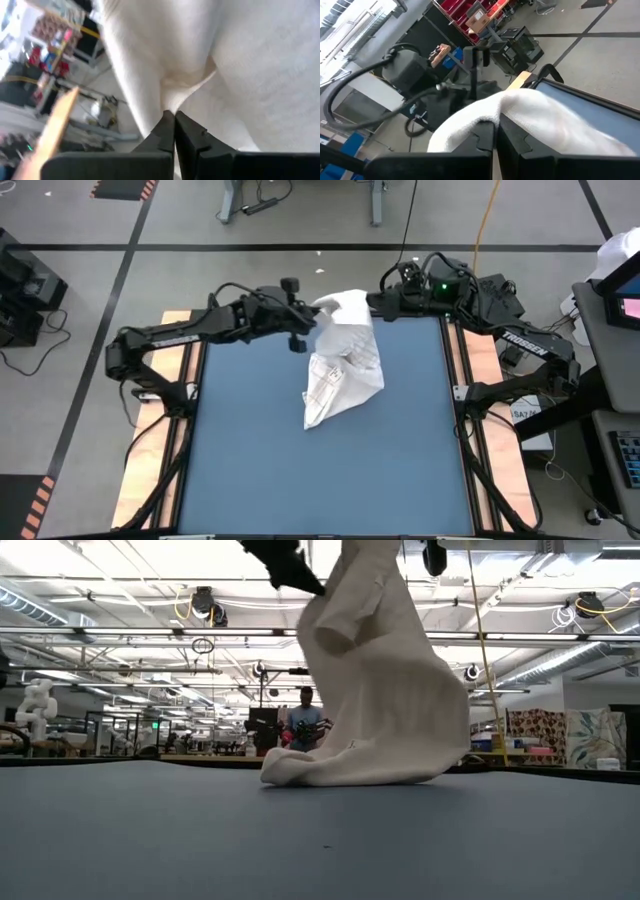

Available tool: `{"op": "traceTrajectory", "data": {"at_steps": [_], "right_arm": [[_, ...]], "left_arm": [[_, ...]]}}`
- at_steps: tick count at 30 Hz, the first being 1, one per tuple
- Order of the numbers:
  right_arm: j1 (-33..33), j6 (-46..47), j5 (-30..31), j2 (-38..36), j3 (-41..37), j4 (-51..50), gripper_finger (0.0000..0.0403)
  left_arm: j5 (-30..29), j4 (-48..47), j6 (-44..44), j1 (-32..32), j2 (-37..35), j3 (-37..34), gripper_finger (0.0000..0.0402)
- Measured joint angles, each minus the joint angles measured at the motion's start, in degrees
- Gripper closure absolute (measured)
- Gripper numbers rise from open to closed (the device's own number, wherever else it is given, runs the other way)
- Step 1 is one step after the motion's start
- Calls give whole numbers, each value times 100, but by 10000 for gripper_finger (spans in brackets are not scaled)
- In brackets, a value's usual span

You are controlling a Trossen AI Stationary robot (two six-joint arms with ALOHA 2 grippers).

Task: Roll towel into tight, uniform cylinder
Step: Roll the white towel

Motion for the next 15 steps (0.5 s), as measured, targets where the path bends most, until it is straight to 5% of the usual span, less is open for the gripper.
{"op": "traceTrajectory", "data": {"at_steps": [15], "right_arm": [[-105, -617, 39, -2, 0, 2, 403]], "left_arm": [[1652, -1320, -1821, -176, -1890, 0, 400]]}}
